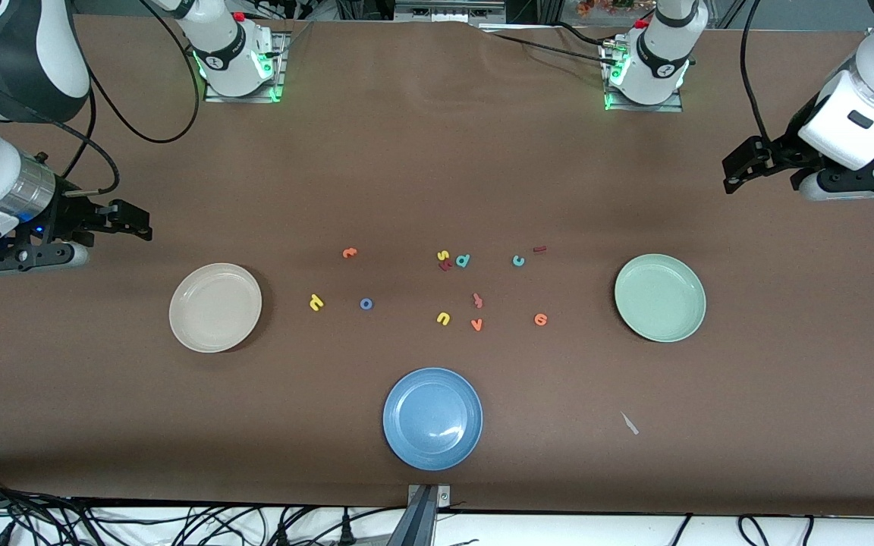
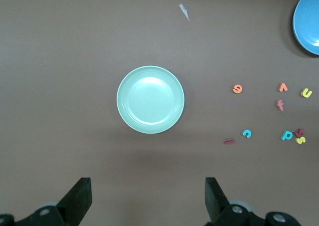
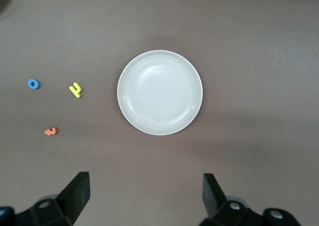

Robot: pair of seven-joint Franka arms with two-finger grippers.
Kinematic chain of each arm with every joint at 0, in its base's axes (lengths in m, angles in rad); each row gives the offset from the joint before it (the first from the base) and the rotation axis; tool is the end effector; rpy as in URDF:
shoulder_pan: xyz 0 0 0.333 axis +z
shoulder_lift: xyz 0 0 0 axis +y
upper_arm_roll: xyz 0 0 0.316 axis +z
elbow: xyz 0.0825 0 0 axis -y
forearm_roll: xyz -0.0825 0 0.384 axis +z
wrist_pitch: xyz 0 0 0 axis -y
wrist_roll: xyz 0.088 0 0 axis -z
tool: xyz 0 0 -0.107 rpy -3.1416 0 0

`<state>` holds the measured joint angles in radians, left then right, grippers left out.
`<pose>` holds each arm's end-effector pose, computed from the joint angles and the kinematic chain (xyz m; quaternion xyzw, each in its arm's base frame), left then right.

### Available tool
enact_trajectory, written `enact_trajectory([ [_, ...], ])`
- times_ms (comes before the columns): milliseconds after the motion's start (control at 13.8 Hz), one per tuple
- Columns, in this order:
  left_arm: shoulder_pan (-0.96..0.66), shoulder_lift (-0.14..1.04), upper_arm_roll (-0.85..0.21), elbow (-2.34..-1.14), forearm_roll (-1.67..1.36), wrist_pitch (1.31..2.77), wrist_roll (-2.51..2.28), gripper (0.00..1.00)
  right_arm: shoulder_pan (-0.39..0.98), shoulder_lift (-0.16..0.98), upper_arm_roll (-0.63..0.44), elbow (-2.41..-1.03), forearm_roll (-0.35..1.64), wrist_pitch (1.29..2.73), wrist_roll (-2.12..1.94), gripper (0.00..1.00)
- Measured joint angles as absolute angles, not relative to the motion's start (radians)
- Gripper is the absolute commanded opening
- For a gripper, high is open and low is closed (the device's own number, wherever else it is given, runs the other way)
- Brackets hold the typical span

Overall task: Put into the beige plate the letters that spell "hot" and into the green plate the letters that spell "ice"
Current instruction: 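Grasp the orange letter with the left gripper while the right gripper reaches yellow letter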

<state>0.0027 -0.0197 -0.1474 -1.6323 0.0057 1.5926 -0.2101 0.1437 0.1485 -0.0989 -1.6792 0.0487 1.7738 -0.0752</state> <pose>0.5435 -0.0794 0.6081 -0.9994 -0.0326 0.0092 0.0060 0.6018 0.0344 0.5044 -0.9980 -0.0547 0.0263 0.0168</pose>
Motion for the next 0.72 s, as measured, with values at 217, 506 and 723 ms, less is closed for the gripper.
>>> enact_trajectory([
  [217,-0.029,0.017,-0.158,-1.645,-0.002,1.593,-0.210,1.00,0.144,0.165,-0.099,-1.678,0.049,1.774,-0.075,1.00],
  [506,-0.089,0.171,-0.165,-1.576,-0.002,1.619,-0.210,1.00,0.148,0.172,-0.095,-1.675,0.049,1.774,-0.075,1.00],
  [723,-0.136,0.334,-0.170,-1.445,-0.002,1.631,-0.210,1.00,0.148,0.172,-0.094,-1.674,0.049,1.761,-0.075,1.00],
])
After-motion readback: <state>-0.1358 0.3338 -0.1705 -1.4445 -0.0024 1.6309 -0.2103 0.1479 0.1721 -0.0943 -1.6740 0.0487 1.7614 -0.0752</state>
